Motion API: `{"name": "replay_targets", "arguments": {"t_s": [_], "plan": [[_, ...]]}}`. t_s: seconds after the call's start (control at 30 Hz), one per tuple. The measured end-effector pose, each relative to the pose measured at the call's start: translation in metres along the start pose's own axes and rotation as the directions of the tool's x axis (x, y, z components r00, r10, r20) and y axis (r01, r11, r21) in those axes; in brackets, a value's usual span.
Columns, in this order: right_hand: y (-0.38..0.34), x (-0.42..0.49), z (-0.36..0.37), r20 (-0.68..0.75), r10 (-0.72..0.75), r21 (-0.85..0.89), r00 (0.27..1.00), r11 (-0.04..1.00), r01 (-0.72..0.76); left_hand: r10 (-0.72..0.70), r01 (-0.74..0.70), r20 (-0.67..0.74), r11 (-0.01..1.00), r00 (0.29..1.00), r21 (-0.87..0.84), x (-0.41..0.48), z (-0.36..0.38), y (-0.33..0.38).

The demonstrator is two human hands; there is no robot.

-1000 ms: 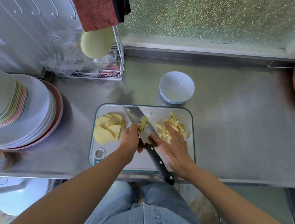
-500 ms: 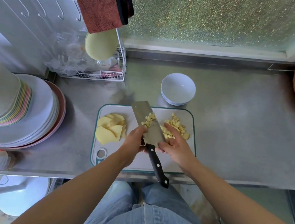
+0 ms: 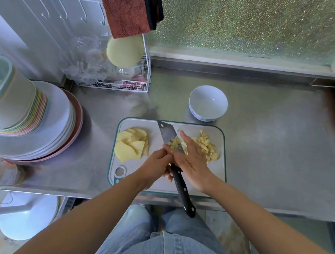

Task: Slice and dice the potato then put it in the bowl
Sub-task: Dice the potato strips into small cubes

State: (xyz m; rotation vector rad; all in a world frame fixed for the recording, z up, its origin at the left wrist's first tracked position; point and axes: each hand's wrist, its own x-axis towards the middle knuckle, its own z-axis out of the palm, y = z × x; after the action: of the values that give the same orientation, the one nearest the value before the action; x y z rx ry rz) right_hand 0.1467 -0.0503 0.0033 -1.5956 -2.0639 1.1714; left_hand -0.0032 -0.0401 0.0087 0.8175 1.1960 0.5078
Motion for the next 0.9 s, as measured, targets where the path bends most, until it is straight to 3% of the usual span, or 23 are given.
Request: {"name": "replay_targets", "arguments": {"t_s": [0.13,0.3,0.37,0.5,0.57,0.7,0.83,0.9], "plan": [[0.002,0.005,0.001,0.006,0.160,0.012,0.987,0.987,-0.160,0.009,-0.009,-0.001,1.000,1.000,-0.019,-0.004,0.000,0.000],[0.015,0.004,-0.001,-0.016,0.390,0.012,0.921,0.921,-0.390,0.017,-0.017,-0.008,1.000,1.000,-0.024,-0.009,-0.005,-0.001],[0.017,0.002,-0.001,-0.053,0.357,-0.014,0.933,0.934,-0.358,0.019,-0.019,-0.001,1.000,1.000,-0.013,-0.008,-0.007,-0.003],[0.012,0.005,0.006,-0.037,0.150,-0.071,0.988,0.986,-0.153,0.019,-0.019,0.014,1.000,1.000,0.024,-0.005,-0.010,-0.007],[0.012,0.010,0.009,-0.037,0.188,-0.084,0.981,0.978,-0.191,0.030,-0.031,0.041,0.999,0.999,0.023,-0.007,-0.009,-0.006],[0.021,0.016,0.005,-0.101,0.418,-0.047,0.903,0.904,-0.424,0.043,-0.042,0.052,0.999,0.998,-0.004,-0.010,-0.009,-0.003],[0.018,0.014,0.006,-0.085,0.257,-0.092,0.963,0.960,-0.265,0.036,-0.037,0.032,0.999,0.999,0.014,-0.007,-0.011,-0.004],[0.017,0.017,0.006,-0.085,0.316,-0.090,0.945,0.942,-0.323,0.020,-0.020,0.014,1.000,1.000,0.014,-0.005,-0.011,-0.004]]}}
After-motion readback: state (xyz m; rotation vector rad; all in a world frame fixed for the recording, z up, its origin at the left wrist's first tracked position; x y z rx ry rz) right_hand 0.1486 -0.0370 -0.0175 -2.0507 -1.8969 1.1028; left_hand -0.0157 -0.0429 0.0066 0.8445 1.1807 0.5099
